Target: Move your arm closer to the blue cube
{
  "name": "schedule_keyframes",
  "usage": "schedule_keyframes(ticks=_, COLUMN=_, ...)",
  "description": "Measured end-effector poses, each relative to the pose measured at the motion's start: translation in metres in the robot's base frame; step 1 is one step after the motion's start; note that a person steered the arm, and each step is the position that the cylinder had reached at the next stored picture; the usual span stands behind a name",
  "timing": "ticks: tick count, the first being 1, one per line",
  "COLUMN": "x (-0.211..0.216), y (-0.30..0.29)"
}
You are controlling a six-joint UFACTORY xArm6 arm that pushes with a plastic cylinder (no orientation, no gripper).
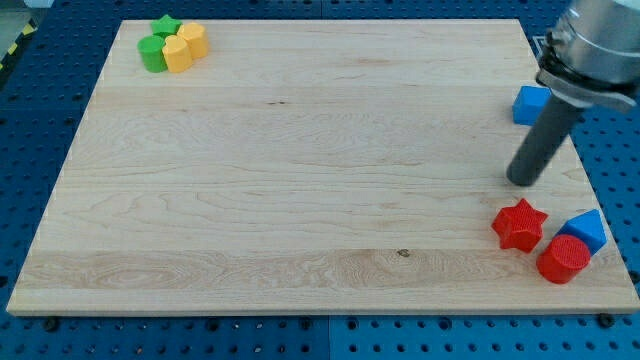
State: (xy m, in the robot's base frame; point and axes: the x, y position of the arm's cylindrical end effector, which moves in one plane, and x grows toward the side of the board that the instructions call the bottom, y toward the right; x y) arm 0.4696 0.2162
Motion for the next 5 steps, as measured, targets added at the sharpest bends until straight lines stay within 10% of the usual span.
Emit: schedule_keyframes(ticks=5, x=-0.145, y=0.040)
